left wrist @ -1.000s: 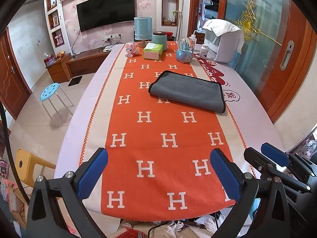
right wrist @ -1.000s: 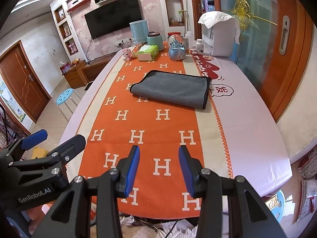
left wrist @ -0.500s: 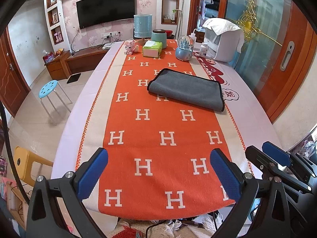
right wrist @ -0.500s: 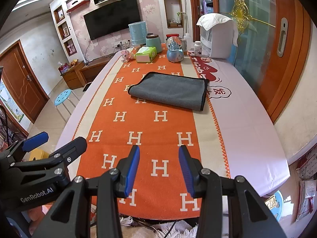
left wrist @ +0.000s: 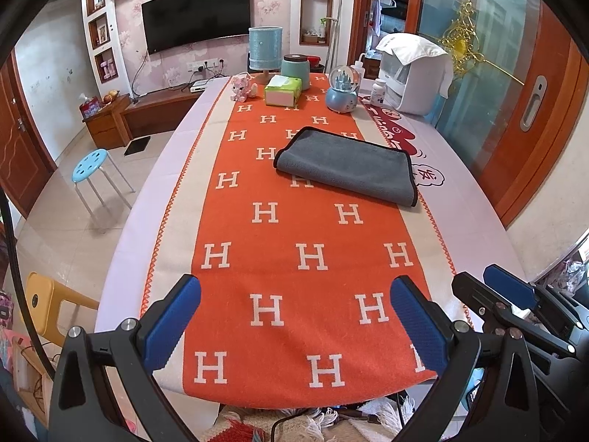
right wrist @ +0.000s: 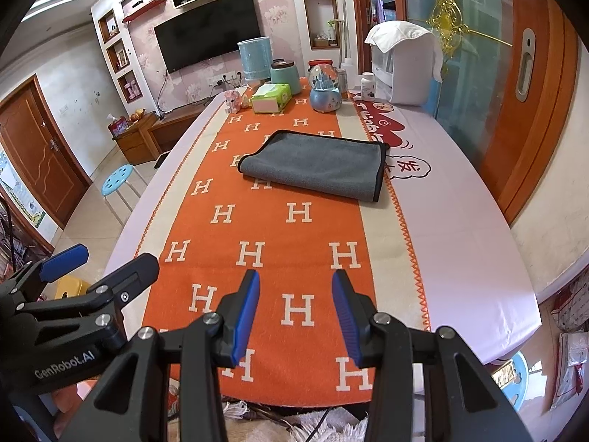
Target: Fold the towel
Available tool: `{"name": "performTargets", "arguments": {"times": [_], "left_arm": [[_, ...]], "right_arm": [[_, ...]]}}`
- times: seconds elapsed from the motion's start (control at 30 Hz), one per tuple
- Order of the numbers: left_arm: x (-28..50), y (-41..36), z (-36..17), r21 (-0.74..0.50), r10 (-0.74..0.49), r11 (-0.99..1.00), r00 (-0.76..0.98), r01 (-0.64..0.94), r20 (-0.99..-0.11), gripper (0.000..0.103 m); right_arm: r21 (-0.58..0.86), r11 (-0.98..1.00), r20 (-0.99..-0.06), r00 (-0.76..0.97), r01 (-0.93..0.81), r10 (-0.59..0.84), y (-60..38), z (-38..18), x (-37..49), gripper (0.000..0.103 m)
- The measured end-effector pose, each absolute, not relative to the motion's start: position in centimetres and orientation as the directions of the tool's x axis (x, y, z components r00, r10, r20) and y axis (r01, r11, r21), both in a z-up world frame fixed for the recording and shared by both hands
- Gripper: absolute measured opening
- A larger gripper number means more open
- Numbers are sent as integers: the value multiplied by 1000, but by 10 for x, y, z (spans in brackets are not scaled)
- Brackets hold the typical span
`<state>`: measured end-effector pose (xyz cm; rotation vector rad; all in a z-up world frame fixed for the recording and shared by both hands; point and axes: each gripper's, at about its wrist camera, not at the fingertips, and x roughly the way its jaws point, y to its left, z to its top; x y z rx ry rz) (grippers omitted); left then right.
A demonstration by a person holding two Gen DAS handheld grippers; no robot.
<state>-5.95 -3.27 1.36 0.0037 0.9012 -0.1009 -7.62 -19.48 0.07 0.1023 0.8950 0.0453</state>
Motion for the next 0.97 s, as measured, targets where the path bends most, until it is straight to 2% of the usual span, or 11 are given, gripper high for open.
{"name": "performTargets", "arguments": {"times": [0.97], "left_arm": [[-60, -30, 12, -38, -85, 995, 618, 89, -782, 102]], "right_arm": [[113, 994, -783, 616, 6, 85, -190, -5, -77, 41]]}}
